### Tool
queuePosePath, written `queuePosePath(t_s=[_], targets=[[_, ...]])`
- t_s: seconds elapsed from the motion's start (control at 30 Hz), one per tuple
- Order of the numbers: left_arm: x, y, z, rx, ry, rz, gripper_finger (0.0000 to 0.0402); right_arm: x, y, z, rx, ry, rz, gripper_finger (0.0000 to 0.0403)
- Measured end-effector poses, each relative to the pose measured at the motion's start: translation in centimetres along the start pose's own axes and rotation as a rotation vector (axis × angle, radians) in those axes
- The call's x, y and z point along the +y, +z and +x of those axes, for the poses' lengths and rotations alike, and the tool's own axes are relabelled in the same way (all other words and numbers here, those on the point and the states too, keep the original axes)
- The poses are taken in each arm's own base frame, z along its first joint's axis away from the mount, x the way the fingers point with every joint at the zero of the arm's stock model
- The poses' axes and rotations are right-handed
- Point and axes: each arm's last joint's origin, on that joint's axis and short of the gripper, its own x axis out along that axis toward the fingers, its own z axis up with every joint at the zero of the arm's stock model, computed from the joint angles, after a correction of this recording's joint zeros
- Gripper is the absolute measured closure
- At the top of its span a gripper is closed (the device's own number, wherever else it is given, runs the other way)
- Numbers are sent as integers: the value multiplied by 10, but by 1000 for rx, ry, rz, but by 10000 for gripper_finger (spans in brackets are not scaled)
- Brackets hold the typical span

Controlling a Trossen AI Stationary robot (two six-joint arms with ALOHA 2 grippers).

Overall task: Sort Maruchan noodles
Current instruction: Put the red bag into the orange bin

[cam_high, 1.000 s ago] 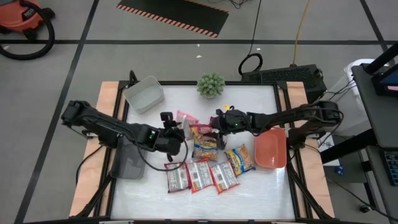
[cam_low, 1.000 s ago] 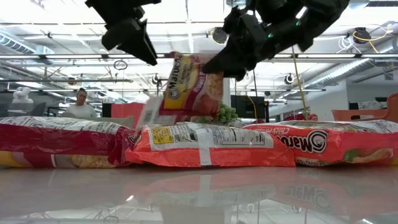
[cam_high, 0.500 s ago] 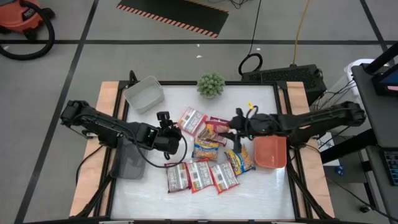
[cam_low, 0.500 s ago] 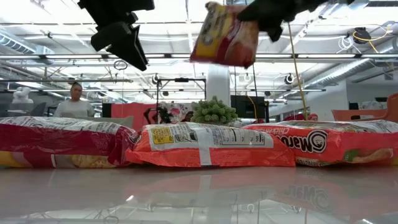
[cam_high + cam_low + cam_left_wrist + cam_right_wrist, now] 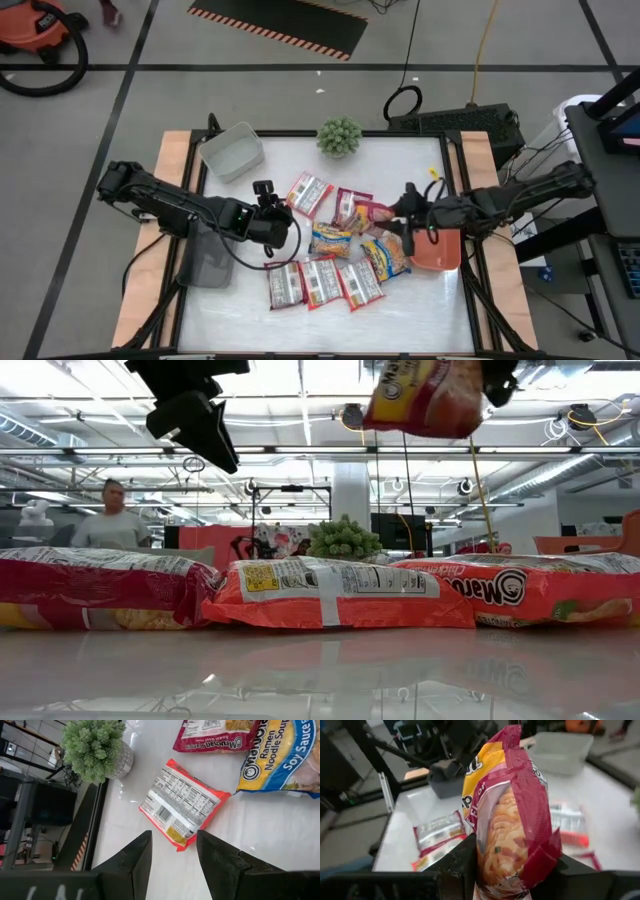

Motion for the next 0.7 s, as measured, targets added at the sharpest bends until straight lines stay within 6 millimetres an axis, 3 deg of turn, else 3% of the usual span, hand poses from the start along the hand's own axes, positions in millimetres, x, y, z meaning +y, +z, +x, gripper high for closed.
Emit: queuePosePath(t_s=[0.3,0.7], targets=[[0,1,0,-8,0,11,240,-8,-15,-15,122,-92,150,284],[4,2,3,-7,7,-8,240,-13,-23,-21,189,-146,185,284]])
